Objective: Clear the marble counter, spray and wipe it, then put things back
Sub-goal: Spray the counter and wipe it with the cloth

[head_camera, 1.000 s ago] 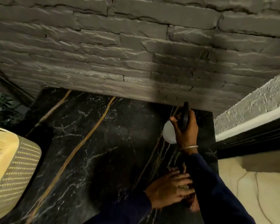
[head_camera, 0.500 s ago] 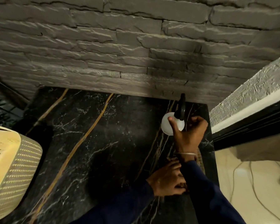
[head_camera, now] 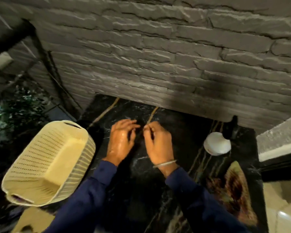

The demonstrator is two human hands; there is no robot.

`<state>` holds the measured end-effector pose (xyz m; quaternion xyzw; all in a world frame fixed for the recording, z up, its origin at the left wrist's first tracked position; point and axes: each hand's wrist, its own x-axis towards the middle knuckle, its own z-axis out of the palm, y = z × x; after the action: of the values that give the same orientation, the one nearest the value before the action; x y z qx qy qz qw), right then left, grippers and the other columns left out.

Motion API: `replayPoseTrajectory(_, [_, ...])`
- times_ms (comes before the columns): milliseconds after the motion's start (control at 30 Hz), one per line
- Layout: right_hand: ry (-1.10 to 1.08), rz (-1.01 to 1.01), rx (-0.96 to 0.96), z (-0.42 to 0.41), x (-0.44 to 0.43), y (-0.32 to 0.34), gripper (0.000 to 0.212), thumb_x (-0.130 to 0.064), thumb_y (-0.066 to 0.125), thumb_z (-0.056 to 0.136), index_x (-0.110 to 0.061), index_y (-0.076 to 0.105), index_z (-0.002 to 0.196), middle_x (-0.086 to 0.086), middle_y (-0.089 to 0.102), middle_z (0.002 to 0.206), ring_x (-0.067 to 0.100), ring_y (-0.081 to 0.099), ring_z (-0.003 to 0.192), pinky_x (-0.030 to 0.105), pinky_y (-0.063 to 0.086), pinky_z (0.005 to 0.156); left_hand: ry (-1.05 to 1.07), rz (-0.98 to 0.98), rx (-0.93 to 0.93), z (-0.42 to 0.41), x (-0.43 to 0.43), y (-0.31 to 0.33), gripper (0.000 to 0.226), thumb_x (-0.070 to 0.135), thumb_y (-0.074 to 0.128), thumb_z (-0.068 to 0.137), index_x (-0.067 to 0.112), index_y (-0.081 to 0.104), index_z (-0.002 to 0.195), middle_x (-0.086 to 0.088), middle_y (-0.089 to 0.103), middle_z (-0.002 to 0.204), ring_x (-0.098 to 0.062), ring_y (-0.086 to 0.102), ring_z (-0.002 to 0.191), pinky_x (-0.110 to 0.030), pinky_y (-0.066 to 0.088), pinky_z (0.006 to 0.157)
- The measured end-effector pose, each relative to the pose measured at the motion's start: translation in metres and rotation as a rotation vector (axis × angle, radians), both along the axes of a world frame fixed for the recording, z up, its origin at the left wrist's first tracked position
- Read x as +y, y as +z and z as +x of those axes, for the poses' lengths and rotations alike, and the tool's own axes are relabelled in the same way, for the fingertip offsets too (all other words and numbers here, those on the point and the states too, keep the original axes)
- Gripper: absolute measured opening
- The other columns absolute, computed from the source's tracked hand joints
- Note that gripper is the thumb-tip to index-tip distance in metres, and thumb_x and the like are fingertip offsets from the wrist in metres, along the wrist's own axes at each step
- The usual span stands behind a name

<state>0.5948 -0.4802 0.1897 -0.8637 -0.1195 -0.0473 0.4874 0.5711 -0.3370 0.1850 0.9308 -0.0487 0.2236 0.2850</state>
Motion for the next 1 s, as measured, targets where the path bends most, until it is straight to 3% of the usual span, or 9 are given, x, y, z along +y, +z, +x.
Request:
replayPoseTrajectory(67, [0.086,-0.076,0.116,-0.009,0.04,-0.01,0.018,-0.028,0.056,0.088,-0.013,0.064,0.093,0.009,0.072,0.083,0.028,0.068,0.079,0.039,0.053,0.072,0.21,0.029,0.046,-0.007,0.067,-0.005,0.029,0.017,0.052,0.083,0.017,0.075,0.101,-0.005,0.073,0.107,-0.028,0.067,0.101,-0.039,0.048,0.093])
replayPoseTrajectory(133, [0.148,-0.102,0.245,-0.021,0.088,-0.012,0.03,-0.036,0.062,0.087,-0.009,0.065,0.1,0.014,0.074,0.092,0.031,0.069,0.092,0.038,0.053,0.081,0.436,0.121,0.076,-0.029,0.145,-0.005,0.027,0.018,0.056,0.08,0.019,0.073,0.101,-0.006,0.072,0.112,-0.029,0.064,0.104,-0.043,0.047,0.096])
replayPoseTrajectory(300, [0.3,-0.285,0.615,-0.046,0.181,-0.017,0.066,-0.058,0.062,0.082,-0.003,0.058,0.119,0.019,0.064,0.121,0.034,0.058,0.117,0.037,0.047,0.098,0.918,0.172,0.505,-0.091,0.261,-0.014,0.055,0.037,0.063,0.084,0.007,0.056,0.129,-0.021,0.05,0.14,-0.04,0.04,0.133,-0.053,0.032,0.106])
replayPoseTrajectory(367, [0.304,-0.303,0.659,-0.051,0.207,-0.024,0.068,-0.056,0.067,0.079,-0.005,0.056,0.123,0.016,0.064,0.123,0.031,0.058,0.118,0.038,0.048,0.099,0.916,0.038,0.742,-0.107,0.282,-0.017,0.064,0.036,0.069,0.085,0.005,0.046,0.135,-0.027,0.052,0.136,-0.044,0.046,0.128,-0.053,0.038,0.102])
replayPoseTrajectory(433, [0.282,-0.347,0.684,-0.056,0.227,-0.031,0.072,-0.051,0.069,0.079,-0.005,0.05,0.131,0.013,0.059,0.13,0.03,0.053,0.124,0.036,0.045,0.103,0.859,-0.029,0.853,-0.118,0.289,-0.021,0.055,0.033,0.067,0.089,0.0,0.05,0.129,-0.031,0.06,0.123,-0.047,0.056,0.116,-0.048,0.047,0.092])
replayPoseTrajectory(567, [0.213,-0.411,0.71,-0.06,0.239,-0.044,0.059,-0.027,0.068,0.084,-0.002,0.047,0.133,0.016,0.053,0.135,0.031,0.051,0.125,0.036,0.044,0.104,0.821,0.071,0.757,-0.133,0.295,-0.025,0.025,0.015,0.06,0.093,0.0,0.065,0.112,-0.031,0.066,0.11,-0.048,0.062,0.103,-0.048,0.05,0.083])
replayPoseTrajectory(667, [0.158,-0.42,0.722,-0.06,0.234,-0.048,0.047,-0.017,0.059,0.089,-0.003,0.047,0.132,0.016,0.048,0.138,0.031,0.048,0.126,0.032,0.04,0.103,0.813,0.082,0.712,-0.133,0.299,-0.023,0.021,0.011,0.06,0.091,0.007,0.072,0.108,-0.03,0.069,0.103,-0.048,0.064,0.098,-0.047,0.052,0.079])
replayPoseTrajectory(900, [0.091,-0.504,0.543,-0.03,0.151,-0.035,0.032,-0.021,0.061,0.088,-0.008,0.062,0.117,0.013,0.065,0.115,0.029,0.062,0.106,0.039,0.053,0.093,0.608,0.099,0.663,-0.1,0.246,-0.018,0.017,0.021,0.062,0.09,0.019,0.074,0.103,-0.019,0.073,0.098,-0.041,0.066,0.096,-0.042,0.054,0.077])
replayPoseTrajectory(1000, [-0.041,-0.49,0.547,-0.007,0.079,-0.028,0.022,-0.025,0.063,0.086,-0.011,0.066,0.103,0.007,0.067,0.1,0.024,0.066,0.091,0.034,0.056,0.078,0.482,-0.055,0.707,-0.082,0.192,-0.025,0.021,0.026,0.063,0.088,0.018,0.075,0.103,-0.013,0.075,0.096,-0.033,0.07,0.095,-0.038,0.058,0.077])
